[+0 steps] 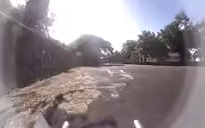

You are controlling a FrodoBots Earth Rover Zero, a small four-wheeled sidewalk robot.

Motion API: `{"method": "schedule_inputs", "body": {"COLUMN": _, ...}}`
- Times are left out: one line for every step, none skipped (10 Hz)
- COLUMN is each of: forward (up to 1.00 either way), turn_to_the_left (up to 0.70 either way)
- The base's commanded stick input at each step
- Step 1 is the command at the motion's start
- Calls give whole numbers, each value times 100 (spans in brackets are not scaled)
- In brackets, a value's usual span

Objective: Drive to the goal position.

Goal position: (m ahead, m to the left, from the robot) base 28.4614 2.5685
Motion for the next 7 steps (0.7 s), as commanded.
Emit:
{"method": "schedule_inputs", "body": {"forward": 70, "turn_to_the_left": -26}}
{"method": "schedule_inputs", "body": {"forward": 70, "turn_to_the_left": -30}}
{"method": "schedule_inputs", "body": {"forward": 70, "turn_to_the_left": -27}}
{"method": "schedule_inputs", "body": {"forward": 70, "turn_to_the_left": -25}}
{"method": "schedule_inputs", "body": {"forward": 70, "turn_to_the_left": -22}}
{"method": "schedule_inputs", "body": {"forward": 70, "turn_to_the_left": -20}}
{"method": "schedule_inputs", "body": {"forward": 70, "turn_to_the_left": 0}}
